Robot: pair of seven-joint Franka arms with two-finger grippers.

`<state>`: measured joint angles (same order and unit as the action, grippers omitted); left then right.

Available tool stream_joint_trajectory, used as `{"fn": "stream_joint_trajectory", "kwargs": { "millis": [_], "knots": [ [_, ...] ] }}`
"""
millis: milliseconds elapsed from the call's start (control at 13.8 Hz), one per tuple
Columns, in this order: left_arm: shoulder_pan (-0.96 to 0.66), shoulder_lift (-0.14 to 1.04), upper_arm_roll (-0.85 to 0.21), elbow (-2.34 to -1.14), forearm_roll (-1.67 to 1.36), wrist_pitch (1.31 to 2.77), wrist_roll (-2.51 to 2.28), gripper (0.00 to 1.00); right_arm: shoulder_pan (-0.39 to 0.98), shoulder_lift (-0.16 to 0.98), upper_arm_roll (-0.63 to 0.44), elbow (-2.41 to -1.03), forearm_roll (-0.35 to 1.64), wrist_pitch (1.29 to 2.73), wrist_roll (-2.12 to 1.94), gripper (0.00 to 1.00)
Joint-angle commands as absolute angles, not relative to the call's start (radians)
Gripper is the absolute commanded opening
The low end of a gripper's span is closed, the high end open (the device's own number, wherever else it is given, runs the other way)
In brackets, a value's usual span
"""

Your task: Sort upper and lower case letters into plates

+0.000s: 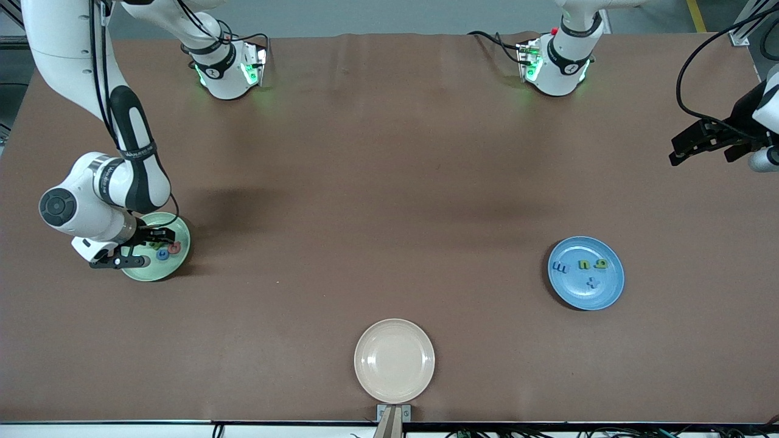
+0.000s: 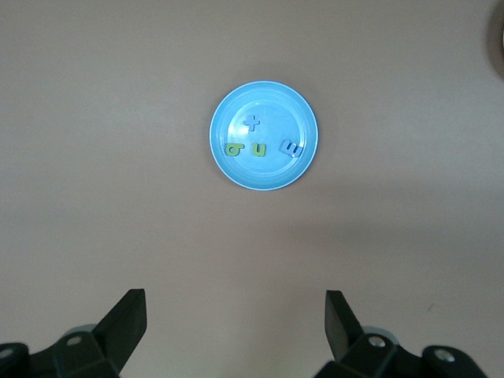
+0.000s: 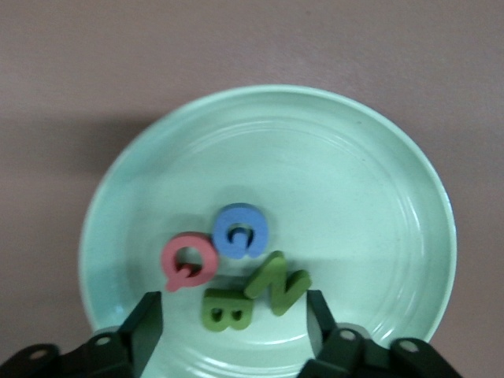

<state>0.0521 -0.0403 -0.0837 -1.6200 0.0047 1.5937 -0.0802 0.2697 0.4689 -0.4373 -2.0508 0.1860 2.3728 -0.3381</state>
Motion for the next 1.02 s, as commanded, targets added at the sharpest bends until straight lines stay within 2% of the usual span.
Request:
{"fn": "stream_joint_trajectory", "kwargs": {
  "millis": [0, 436, 727, 945],
  "knots": [
    [0.049, -0.029, -0.083, -1.598, 0.002, 1.589, -0.067, 1.00, 0.297, 0.300, -0.425, -2.066, 0.186, 2.236, -0.255, 1.00],
    [0.057, -0.031, -0.083, -1.598, 0.000, 1.565, -0.055, 1.00, 0.431, 0.082, -0.425, -2.010, 0.160, 1.967, 0.087, 1.00],
    [0.058, -0.029, -0.083, -1.598, 0.002, 1.566, -0.055, 1.00, 0.431, 0.055, -0.422, -1.775, 0.091, 1.668, 0.127, 1.00],
    [0.055, -0.023, -0.083, -1.592, 0.002, 1.569, -0.055, 1.00, 0.404, 0.055, -0.394, -1.663, 0.066, 1.579, 0.150, 1.00]
  ]
}}
